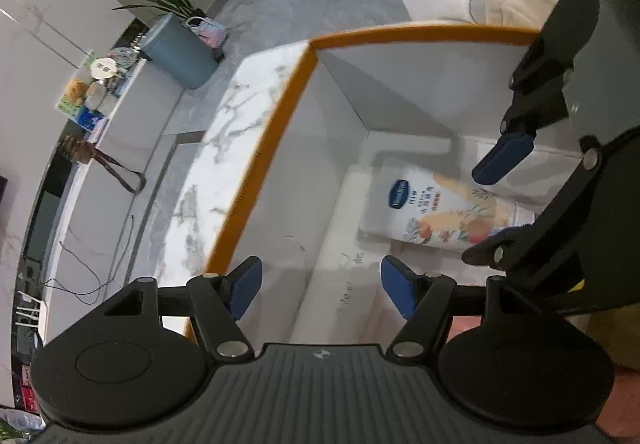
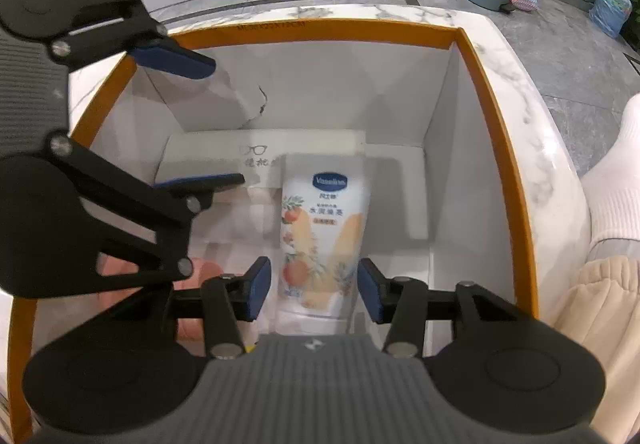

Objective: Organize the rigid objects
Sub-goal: 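Open both tools to release the box and tube inside the shoebox, then move both tools out of the shoebox back over the table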

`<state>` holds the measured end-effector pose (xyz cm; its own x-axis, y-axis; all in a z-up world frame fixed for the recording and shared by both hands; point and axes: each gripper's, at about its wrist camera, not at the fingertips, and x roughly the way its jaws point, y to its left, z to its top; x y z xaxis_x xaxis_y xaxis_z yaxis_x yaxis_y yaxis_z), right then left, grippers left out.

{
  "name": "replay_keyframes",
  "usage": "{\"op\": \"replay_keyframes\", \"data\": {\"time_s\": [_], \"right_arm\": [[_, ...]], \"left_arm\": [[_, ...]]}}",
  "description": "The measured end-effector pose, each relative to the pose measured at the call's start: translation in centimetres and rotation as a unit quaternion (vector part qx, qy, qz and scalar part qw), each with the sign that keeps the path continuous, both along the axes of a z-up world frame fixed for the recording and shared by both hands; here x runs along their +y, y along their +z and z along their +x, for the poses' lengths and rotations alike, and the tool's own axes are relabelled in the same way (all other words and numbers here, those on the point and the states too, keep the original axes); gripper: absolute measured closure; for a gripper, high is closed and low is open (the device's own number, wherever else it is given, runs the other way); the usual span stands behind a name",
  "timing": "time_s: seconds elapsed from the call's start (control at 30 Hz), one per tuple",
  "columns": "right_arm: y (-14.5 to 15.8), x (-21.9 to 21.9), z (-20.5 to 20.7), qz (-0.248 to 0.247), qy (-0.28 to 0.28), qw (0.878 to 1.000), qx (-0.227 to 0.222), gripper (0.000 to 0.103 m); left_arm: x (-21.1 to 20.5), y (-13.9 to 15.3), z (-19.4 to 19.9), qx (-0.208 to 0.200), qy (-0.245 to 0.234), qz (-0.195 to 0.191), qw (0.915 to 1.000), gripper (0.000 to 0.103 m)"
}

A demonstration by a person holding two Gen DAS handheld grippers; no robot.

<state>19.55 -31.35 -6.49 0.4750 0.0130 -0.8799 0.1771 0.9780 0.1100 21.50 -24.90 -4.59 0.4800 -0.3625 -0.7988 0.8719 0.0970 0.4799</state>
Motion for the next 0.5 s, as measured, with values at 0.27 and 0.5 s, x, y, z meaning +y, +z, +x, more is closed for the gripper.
{"op": "replay_keyframes", "data": {"time_s": [0.27,0.5], "right_arm": [[0.6,-0.7,-0.3,-0.003,-0.013,1.0,-0.018,0.049],[3.9,0.5,-2.0,-0.002,-0.004,0.997,-0.076,0.046]], "left_arm": [[1.3,2.2,0.2,0.018,0.028,-0.05,0.9982,0.024],[4.8,6.4,0.0,0.06,0.087,-0.122,0.9869,0.026]]}}
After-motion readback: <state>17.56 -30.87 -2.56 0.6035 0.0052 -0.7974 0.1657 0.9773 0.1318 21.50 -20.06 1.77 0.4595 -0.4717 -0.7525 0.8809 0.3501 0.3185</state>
